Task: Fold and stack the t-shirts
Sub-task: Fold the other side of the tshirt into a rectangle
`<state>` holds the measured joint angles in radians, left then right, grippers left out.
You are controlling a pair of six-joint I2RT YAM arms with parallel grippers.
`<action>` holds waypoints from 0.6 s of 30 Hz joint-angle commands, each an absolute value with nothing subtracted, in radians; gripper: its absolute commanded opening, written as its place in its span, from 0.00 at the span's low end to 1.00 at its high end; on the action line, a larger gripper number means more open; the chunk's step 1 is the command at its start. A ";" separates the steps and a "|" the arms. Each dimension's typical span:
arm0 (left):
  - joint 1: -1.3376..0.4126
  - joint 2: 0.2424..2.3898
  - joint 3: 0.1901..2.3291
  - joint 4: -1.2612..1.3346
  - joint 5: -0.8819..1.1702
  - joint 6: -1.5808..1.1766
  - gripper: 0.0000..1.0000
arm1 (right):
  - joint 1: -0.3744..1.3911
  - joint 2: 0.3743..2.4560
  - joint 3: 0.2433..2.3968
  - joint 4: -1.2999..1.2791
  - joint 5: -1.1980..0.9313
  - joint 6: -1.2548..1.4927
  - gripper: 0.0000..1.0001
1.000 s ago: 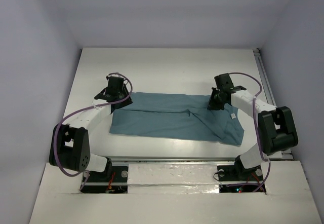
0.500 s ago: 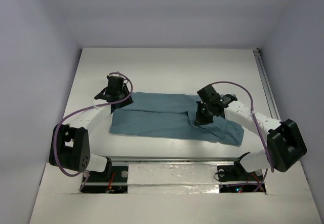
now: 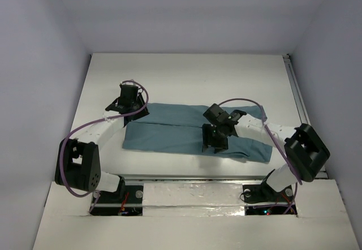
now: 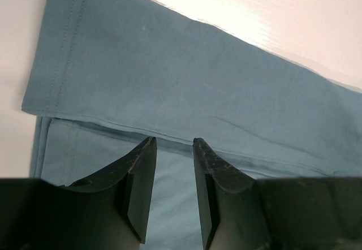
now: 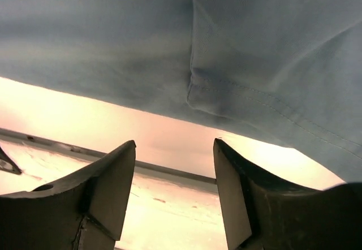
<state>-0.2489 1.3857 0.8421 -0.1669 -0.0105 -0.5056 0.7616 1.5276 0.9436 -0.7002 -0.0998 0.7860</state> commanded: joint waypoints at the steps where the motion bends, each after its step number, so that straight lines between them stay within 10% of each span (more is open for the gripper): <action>1: -0.250 1.353 0.854 -0.155 -0.006 -0.503 0.29 | 0.761 1.490 1.048 -0.744 -0.009 0.782 0.63; 6: -0.250 1.370 0.865 -0.137 -0.006 -0.496 0.29 | 0.659 1.409 1.080 -0.816 0.147 0.761 0.00; 18: -0.259 1.443 0.910 -0.120 0.038 -0.485 0.29 | 0.425 1.163 0.686 -0.736 0.052 0.889 0.00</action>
<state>-0.2546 1.4452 0.8707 -0.1452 0.0235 -0.5003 0.4145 1.2274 0.7830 -0.7147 0.0788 0.7998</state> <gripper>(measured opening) 0.294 0.010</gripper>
